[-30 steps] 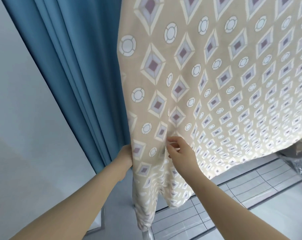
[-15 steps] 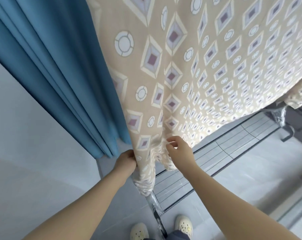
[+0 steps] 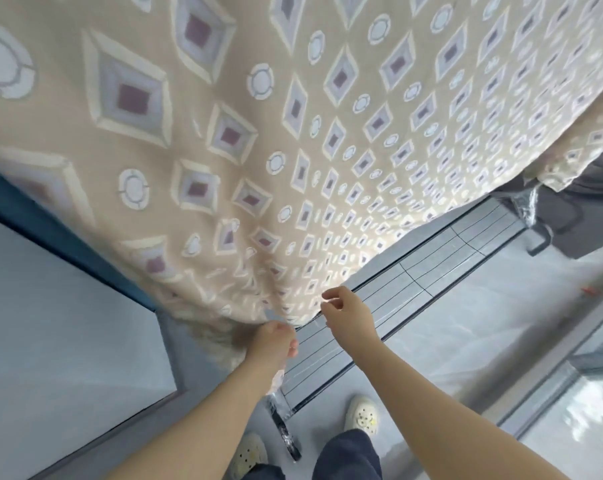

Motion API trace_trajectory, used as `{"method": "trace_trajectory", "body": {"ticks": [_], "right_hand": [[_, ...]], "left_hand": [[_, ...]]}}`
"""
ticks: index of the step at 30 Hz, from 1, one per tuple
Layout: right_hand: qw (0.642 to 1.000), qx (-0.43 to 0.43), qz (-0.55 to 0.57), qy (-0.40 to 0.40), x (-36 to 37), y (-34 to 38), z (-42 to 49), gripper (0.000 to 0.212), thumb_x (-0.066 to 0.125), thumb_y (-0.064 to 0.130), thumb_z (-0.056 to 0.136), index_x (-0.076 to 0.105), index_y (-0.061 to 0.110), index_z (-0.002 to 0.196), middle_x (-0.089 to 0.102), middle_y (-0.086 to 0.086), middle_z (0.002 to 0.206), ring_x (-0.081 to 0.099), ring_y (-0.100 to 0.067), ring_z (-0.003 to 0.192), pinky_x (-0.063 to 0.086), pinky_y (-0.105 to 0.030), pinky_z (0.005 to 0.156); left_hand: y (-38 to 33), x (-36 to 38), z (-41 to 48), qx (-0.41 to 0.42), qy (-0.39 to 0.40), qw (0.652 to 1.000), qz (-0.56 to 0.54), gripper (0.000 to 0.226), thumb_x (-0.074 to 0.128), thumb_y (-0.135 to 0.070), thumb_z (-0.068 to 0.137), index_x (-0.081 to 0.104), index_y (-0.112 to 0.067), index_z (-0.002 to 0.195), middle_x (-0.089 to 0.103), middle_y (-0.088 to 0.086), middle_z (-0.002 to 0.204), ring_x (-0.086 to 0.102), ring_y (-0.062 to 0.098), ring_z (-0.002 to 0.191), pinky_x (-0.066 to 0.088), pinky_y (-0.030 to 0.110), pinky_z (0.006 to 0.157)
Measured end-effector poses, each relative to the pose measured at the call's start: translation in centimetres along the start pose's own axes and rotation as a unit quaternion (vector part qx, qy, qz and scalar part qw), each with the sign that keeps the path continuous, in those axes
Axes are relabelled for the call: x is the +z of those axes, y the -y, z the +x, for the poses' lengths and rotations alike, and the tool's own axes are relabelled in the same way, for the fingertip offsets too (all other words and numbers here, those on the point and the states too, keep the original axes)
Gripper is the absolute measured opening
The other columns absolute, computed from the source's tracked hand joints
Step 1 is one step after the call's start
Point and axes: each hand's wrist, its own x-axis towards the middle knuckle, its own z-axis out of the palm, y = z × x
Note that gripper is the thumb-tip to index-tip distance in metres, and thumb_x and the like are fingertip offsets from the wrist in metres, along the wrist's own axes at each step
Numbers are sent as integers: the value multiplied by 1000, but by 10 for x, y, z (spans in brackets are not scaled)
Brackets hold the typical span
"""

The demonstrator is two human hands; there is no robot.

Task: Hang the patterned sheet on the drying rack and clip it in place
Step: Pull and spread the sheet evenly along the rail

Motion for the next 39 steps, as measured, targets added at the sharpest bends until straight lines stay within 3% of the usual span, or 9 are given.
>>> {"method": "trace_trajectory", "body": {"ticks": [10,14,18,21,23,28,33,36,39], "right_hand": [[997,29,64,-32,-142,-18,55,21,42,16,92,55,21,108,57,6,85,54,-13,69,46,-25,59],[990,43,104,-80,-203,-31,64,19,43,17,91,55,22,105,58,6,89,55,-15,70,46,-27,60],[977,56,152,-140,-252,-43,70,18,45,16,90,57,19,104,57,5,83,55,-17,72,46,-29,63],[971,43,159,-171,-286,-44,74,14,48,18,91,55,21,103,58,7,88,54,-13,74,43,-24,61],[973,15,125,-196,-314,-40,80,20,50,22,91,54,23,111,57,9,101,54,-9,83,42,-21,63],[957,-52,-22,-283,-390,-26,107,32,52,28,90,54,25,121,57,7,122,48,-14,115,39,-34,100],[930,-48,-148,-333,-466,-18,148,35,50,29,91,51,25,127,53,7,130,43,-18,123,29,-33,104],[907,-45,-202,-366,-509,-10,179,41,48,34,89,49,27,129,44,8,139,30,-17,134,21,-35,109],[882,-59,-255,-392,-548,0,204,57,44,46,81,41,31,137,26,5,153,13,-23,143,12,-39,113]], "left_hand": [[-104,129,-1,118,-2,993,15,9,50,-15,90,56,-20,85,64,1,79,62,15,70,40,24,58],[-133,187,-2,155,29,987,36,11,51,-16,90,58,-22,83,65,1,84,63,15,73,43,26,66],[-161,234,-2,184,69,979,60,10,52,-15,91,58,-20,86,65,1,83,62,11,70,43,24,64],[-186,262,1,240,83,961,113,12,52,-17,90,58,-26,83,65,-2,86,64,14,77,43,25,63],[-207,279,3,299,79,934,179,15,53,-20,88,58,-32,81,65,-7,88,63,15,82,42,25,62],[-274,331,3,433,67,847,301,11,51,-23,91,59,-28,97,60,-14,92,57,10,87,44,24,65],[-343,395,19,517,31,762,388,21,46,-26,93,56,-26,112,62,-8,108,58,15,97,48,32,82],[-381,435,36,598,-35,670,438,33,49,-25,91,52,-21,124,59,-4,123,57,21,111,43,34,90],[-414,474,52,657,-94,565,490,55,71,-31,72,57,-15,122,62,5,123,58,31,116,40,48,95]]}}
